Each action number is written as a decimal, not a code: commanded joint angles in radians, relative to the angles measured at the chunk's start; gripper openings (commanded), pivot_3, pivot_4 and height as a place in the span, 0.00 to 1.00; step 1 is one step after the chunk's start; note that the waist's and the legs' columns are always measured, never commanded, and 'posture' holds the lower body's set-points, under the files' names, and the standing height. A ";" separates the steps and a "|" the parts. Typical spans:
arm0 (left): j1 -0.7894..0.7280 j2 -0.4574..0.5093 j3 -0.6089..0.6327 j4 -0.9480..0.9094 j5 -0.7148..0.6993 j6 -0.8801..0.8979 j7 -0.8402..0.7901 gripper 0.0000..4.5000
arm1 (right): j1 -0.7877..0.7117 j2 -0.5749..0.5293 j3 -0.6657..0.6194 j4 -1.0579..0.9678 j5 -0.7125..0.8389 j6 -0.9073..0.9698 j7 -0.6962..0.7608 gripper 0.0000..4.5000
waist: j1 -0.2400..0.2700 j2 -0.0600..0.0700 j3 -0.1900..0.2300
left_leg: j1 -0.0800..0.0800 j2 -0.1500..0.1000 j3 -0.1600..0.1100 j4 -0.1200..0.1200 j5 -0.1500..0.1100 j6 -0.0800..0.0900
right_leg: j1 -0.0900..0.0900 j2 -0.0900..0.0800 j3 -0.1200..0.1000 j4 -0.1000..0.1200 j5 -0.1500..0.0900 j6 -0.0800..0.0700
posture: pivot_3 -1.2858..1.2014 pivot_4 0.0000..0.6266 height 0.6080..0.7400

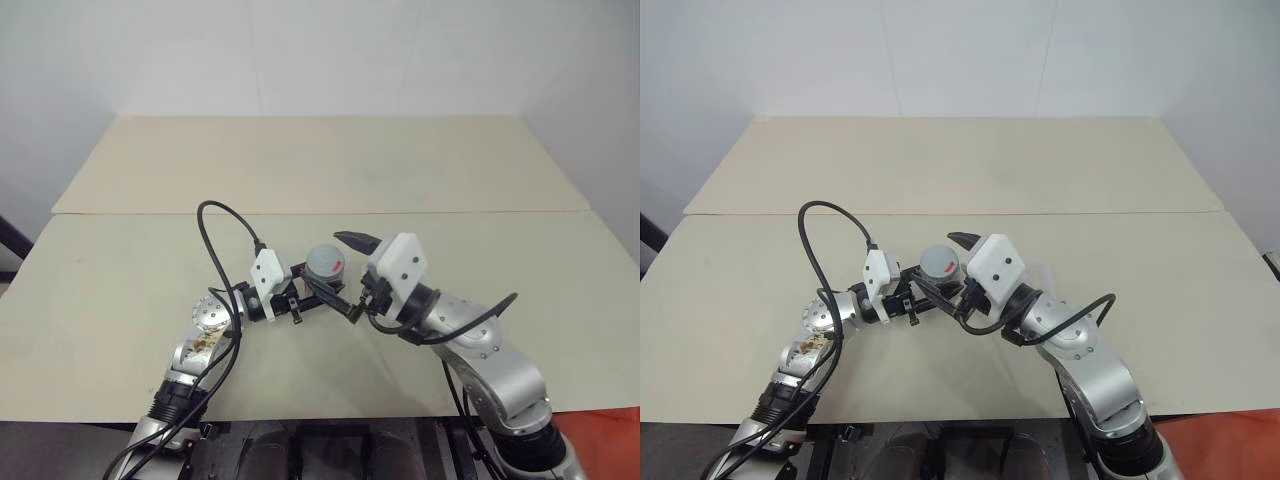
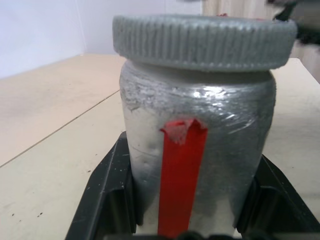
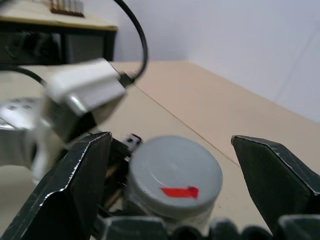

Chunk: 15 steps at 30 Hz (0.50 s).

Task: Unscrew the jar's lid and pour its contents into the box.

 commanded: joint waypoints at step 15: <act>0.028 0.036 0.023 -0.040 -0.011 -0.019 -0.012 0.44 | 0.043 -0.023 -0.102 -0.011 -0.018 -0.047 0.009 0.99 | -0.001 0.000 0.000 | 0.000 0.000 0.000 0.000 0.000 0.000 | 0.000 0.000 0.000 0.000 0.000 0.000 | 0.52 0.24 1.00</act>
